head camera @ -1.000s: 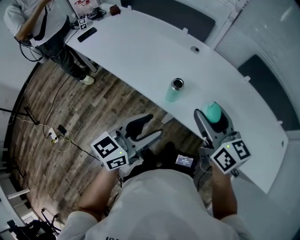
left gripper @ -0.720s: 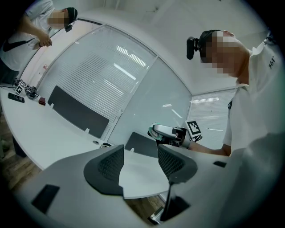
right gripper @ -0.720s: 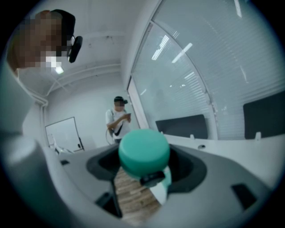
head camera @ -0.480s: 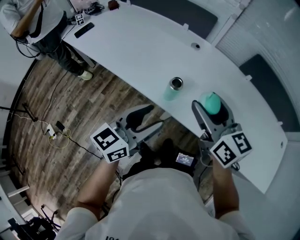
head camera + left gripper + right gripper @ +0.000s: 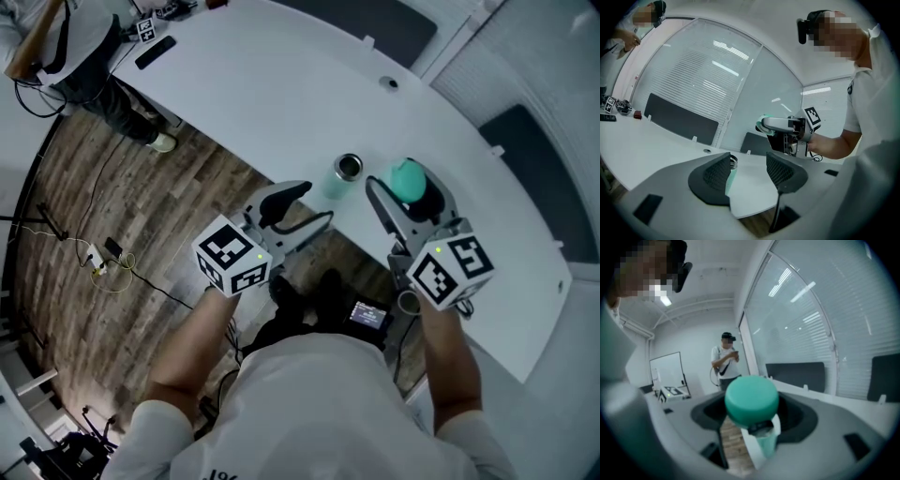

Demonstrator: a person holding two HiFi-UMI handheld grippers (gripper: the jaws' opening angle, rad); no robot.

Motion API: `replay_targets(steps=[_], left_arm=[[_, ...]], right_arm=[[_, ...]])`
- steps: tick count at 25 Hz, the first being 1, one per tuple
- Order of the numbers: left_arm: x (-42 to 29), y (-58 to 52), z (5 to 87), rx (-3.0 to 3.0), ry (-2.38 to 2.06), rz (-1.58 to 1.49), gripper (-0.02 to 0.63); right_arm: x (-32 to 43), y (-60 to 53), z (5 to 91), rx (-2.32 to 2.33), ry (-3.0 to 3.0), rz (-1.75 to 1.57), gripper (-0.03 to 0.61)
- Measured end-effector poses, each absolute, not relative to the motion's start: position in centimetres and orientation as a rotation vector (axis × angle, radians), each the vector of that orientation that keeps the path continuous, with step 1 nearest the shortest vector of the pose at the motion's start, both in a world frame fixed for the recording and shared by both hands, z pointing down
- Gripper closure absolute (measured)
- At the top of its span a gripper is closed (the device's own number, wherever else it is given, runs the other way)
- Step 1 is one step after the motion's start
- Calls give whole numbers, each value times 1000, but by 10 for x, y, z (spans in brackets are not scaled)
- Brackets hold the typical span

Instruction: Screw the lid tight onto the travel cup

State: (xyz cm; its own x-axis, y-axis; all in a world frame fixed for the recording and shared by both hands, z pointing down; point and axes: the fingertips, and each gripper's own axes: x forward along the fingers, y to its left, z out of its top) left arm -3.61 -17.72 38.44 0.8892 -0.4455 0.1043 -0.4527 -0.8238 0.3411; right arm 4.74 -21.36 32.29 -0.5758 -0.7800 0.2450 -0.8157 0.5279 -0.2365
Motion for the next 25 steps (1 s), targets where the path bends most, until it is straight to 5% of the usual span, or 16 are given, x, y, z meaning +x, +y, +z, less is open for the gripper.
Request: replay_targets(steps=[25], left_arm=[[10, -236, 476, 2730, -663, 361, 298]], right_arm=[[18, -264, 413, 1113, -2533, 494, 258]])
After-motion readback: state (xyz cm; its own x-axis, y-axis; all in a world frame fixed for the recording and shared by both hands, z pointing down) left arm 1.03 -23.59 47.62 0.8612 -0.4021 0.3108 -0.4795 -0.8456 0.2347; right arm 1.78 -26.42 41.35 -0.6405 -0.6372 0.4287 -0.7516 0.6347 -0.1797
